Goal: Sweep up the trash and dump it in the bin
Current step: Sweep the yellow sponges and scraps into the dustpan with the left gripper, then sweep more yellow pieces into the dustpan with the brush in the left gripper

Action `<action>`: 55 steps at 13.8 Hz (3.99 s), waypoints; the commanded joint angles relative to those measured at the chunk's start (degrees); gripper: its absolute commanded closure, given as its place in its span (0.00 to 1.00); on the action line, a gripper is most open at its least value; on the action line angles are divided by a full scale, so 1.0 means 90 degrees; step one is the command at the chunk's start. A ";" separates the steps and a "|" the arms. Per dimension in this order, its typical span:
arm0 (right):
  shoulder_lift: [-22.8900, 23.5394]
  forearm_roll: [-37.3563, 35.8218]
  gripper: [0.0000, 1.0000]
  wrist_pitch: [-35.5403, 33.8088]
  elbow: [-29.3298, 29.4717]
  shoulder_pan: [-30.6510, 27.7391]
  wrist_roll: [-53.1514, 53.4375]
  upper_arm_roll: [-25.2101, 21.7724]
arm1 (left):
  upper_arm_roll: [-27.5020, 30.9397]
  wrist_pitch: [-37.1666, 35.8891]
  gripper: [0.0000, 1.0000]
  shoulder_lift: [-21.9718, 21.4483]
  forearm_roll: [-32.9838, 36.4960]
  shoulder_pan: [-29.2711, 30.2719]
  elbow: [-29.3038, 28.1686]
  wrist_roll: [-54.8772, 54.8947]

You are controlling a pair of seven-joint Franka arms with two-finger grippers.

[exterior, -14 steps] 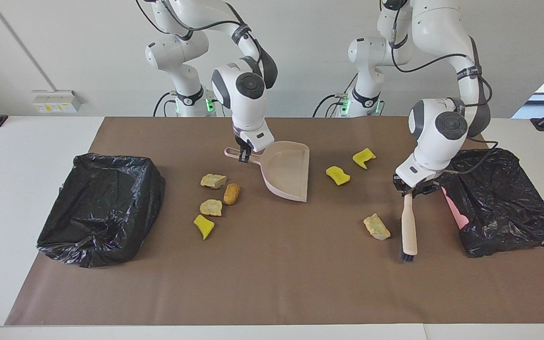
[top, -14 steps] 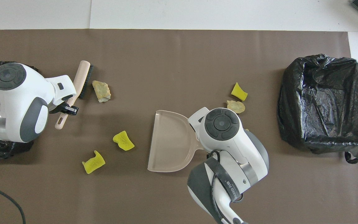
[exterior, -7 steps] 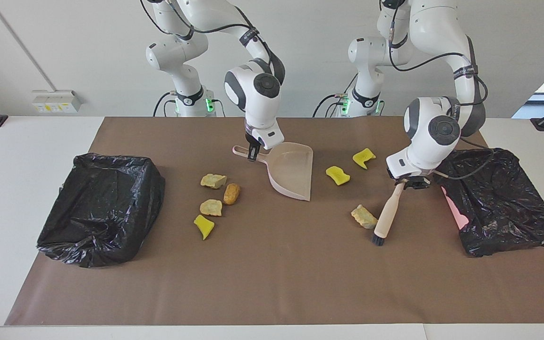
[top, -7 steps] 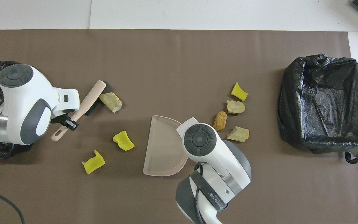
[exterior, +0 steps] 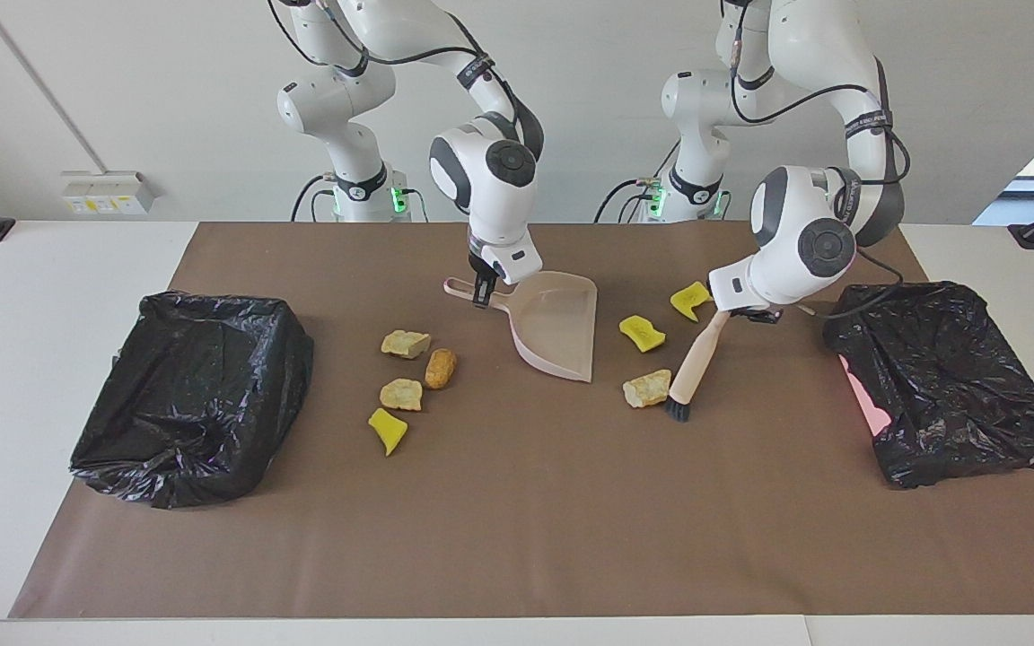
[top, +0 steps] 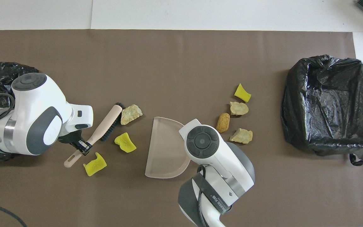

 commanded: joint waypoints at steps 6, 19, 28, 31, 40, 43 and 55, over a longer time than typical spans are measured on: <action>-0.0044 -0.0139 1.00 0.0105 -0.0078 -0.0053 0.0144 0.0026 | 0.0073 0.0094 1.00 -0.0774 -0.0552 -0.1472 -0.1041 -0.0830; -0.0025 -0.0393 1.00 0.0202 -0.0078 -0.0073 -0.0081 0.0026 | 0.0141 -0.1517 1.00 -0.2132 -0.0828 -0.1504 -0.1061 -0.2730; -0.0015 -0.0402 1.00 0.0231 -0.0078 -0.0073 -0.0110 0.0026 | 0.0131 -0.1537 1.00 -0.2912 0.0434 -0.1034 -0.2095 -0.6140; -0.0015 -0.0402 1.00 0.0241 -0.0078 -0.0073 -0.0110 0.0026 | 0.0102 -0.1293 1.00 -0.3381 0.0434 -0.1111 -0.2817 -0.6911; -0.0015 -0.0403 1.00 0.0241 -0.0068 -0.0073 -0.0101 0.0026 | 0.0082 0.1332 1.00 -0.2418 -0.0601 -0.1639 -0.3172 -0.7734; -0.0015 -0.0403 1.00 0.0251 -0.0068 -0.0073 -0.0101 0.0036 | 0.0073 0.1966 1.00 -0.1890 -0.1099 -0.1862 -0.2829 -0.7646; -0.0015 -0.0402 1.00 0.0241 -0.0068 -0.0073 -0.0081 0.0036 | 0.0063 0.2917 1.00 -0.1214 -0.1109 -0.3406 -0.2155 -0.5140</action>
